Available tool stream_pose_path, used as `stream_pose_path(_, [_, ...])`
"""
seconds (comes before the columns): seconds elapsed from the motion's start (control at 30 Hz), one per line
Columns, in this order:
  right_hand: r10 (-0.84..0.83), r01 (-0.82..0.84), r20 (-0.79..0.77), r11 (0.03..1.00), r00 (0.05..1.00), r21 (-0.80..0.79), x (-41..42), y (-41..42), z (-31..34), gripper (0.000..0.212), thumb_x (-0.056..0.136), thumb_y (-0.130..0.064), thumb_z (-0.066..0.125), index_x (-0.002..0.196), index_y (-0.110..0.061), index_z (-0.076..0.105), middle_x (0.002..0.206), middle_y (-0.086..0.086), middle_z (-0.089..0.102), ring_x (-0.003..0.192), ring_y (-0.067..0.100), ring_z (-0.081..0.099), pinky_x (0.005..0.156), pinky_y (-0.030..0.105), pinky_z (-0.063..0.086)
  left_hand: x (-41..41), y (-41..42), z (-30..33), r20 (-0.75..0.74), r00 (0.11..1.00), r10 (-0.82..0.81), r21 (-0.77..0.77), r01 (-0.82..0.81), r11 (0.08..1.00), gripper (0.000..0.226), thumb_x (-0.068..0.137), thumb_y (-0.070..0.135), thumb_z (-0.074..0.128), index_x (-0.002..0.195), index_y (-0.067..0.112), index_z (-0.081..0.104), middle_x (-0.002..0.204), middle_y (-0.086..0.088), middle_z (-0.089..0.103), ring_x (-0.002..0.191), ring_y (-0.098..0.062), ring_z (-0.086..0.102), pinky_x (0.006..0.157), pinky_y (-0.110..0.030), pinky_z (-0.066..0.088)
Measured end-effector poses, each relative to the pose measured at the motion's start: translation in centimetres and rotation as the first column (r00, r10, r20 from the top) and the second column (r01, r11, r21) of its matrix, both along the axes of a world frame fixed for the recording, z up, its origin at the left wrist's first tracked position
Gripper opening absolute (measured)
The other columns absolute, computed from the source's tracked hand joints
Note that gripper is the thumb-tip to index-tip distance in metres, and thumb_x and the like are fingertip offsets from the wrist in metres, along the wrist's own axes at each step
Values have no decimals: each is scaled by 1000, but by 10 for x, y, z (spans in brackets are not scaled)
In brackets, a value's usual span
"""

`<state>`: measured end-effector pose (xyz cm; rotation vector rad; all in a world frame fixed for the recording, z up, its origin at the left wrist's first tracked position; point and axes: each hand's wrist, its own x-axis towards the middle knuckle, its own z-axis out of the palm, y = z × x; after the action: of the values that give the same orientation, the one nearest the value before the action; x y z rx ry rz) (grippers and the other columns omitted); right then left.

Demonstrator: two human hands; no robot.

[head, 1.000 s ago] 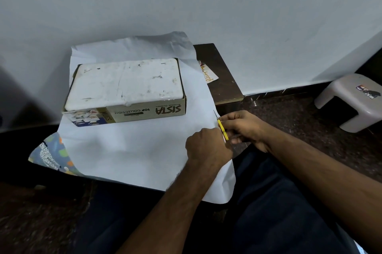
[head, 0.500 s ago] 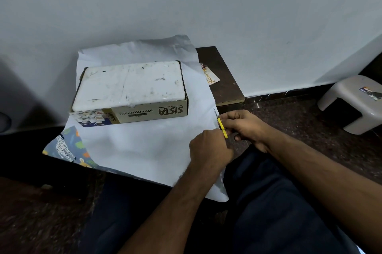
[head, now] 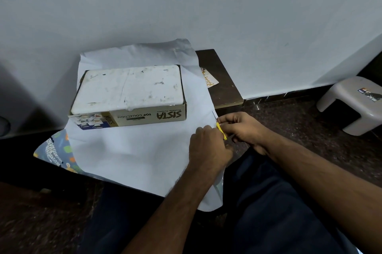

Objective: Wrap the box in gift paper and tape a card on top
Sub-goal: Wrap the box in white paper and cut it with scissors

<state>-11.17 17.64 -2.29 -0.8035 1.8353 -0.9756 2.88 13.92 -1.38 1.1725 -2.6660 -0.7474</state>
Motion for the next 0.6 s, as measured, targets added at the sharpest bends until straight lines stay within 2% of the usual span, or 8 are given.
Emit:
stream_pose_path(0.07, [4, -3, 8, 1000, 1000, -10, 0, -1, 0, 23, 92, -5, 60, 107, -12, 76, 85, 5, 69, 67, 8, 56, 52, 17, 42, 0, -3, 1, -13, 1000, 8, -13, -8, 1000, 37, 91, 42, 62, 93, 6, 68, 94, -4, 43, 102, -24, 51, 76, -34, 41])
stream_pose_path(0.17, [3, -3, 4, 1000, 1000, -9, -1, -2, -1, 22, 93, -7, 62, 108, -14, 76, 89, 6, 73, 73, 10, 59, 55, 19, 44, 2, -6, 0, -82, 996, 43, 64, -38, 997, 34, 87, 40, 67, 85, 6, 69, 111, -7, 50, 111, -22, 47, 86, -37, 49])
stream_pose_path(0.23, [-5, 6, 17, 1000, 1000, -16, -1, -3, -2, 19, 94, -11, 64, 108, -14, 76, 90, 9, 73, 74, 12, 60, 54, 19, 45, 4, -8, -1, -122, 991, 60, 135, -44, 990, 31, 83, 37, 70, 78, 7, 69, 127, -9, 52, 122, -23, 46, 95, -40, 48])
stream_pose_path(0.33, [-45, 45, 38, 999, 998, -19, -1, -4, -2, 18, 95, -20, 66, 107, -12, 76, 86, 8, 71, 68, 10, 58, 53, 20, 42, 5, -9, -3, -117, 992, 44, 179, -23, 984, 28, 82, 35, 73, 75, 8, 72, 147, -16, 49, 140, -23, 39, 108, -37, 41])
stream_pose_path(0.4, [-75, 75, 52, 997, 996, -12, -2, -5, -2, 20, 95, -23, 66, 107, -9, 76, 83, 7, 70, 63, 7, 58, 52, 21, 39, 5, -9, -2, -98, 995, 22, 189, -3, 982, 26, 83, 33, 74, 76, 8, 73, 153, -16, 46, 148, -23, 31, 116, -37, 33])
stream_pose_path(0.47, [-74, 74, 61, 997, 995, -10, -2, -5, -1, 19, 95, -20, 66, 107, -8, 76, 83, 7, 72, 61, 5, 60, 52, 20, 37, 5, -9, -1, -94, 996, 2, 192, 16, 981, 25, 83, 32, 73, 71, 11, 68, 158, -15, 41, 153, -22, 23, 121, -38, 25])
stream_pose_path(0.53, [-58, 58, 52, 998, 997, -12, -2, -5, -1, 17, 95, -15, 66, 107, -8, 76, 83, 7, 72, 58, 3, 60, 50, 19, 38, 5, -10, 3, -95, 996, 1, 194, 17, 981, 26, 84, 30, 72, 65, 14, 63, 167, -15, 24, 154, -24, 20, 123, -40, 20])
stream_pose_path(0.6, [-40, 41, 29, 999, 999, -17, -1, -4, -1, 17, 95, -9, 64, 106, -8, 76, 84, 8, 72, 58, 2, 59, 50, 17, 40, 5, -12, 3, -88, 996, -16, 177, 31, 984, 38, 85, 30, 72, 55, 19, 50, 169, -13, 17, 156, -24, 16, 125, -40, 15])
